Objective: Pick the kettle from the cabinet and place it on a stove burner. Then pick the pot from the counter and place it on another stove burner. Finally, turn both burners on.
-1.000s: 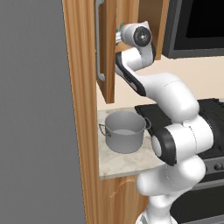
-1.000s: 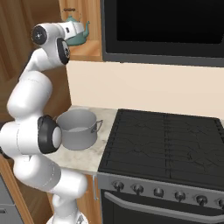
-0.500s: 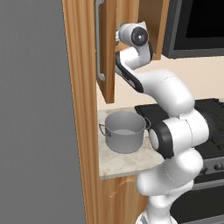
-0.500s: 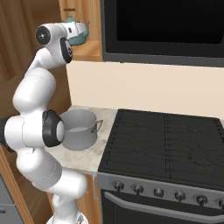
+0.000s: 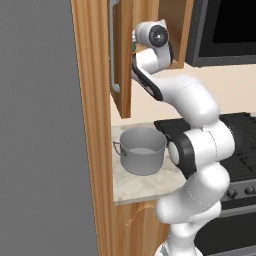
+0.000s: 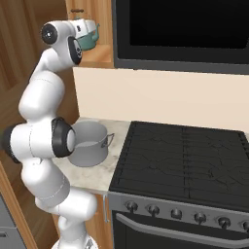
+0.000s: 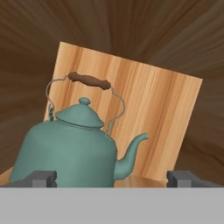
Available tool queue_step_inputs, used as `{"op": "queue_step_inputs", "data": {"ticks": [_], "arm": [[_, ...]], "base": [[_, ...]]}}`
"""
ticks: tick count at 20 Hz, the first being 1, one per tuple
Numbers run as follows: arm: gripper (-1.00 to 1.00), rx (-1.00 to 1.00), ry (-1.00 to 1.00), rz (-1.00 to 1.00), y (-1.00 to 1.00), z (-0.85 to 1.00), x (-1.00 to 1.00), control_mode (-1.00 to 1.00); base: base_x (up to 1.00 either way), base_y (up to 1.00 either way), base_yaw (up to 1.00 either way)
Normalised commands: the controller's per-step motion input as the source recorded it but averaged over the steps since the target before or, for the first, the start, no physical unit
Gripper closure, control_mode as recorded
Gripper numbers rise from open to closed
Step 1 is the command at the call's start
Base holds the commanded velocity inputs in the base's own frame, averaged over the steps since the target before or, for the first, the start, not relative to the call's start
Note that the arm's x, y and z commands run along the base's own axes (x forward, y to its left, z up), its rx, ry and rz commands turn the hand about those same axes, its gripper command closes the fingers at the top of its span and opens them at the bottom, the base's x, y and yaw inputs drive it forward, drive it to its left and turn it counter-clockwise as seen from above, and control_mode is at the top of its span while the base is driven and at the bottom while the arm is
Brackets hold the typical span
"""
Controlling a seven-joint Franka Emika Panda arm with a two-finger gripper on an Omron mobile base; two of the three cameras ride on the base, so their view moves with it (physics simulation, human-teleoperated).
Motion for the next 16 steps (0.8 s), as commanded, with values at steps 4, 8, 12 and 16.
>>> {"op": "queue_step_inputs", "data": {"ticks": [4,8,12,16], "arm": [[-1.0,0.01,0.0,0.0,0.0,0.11,0.18,-1.0],[-1.0,0.01,0.0,0.0,0.0,0.09,0.21,-1.0],[-1.0,0.01,0.0,0.0,0.0,0.1,0.2,-1.0],[-1.0,0.01,0.0,0.0,0.0,0.08,0.21,-1.0]], "base": [[0.0,0.0,0.0],[0.0,0.0,0.0],[0.0,0.0,0.0],[0.0,0.0,0.0]]}}
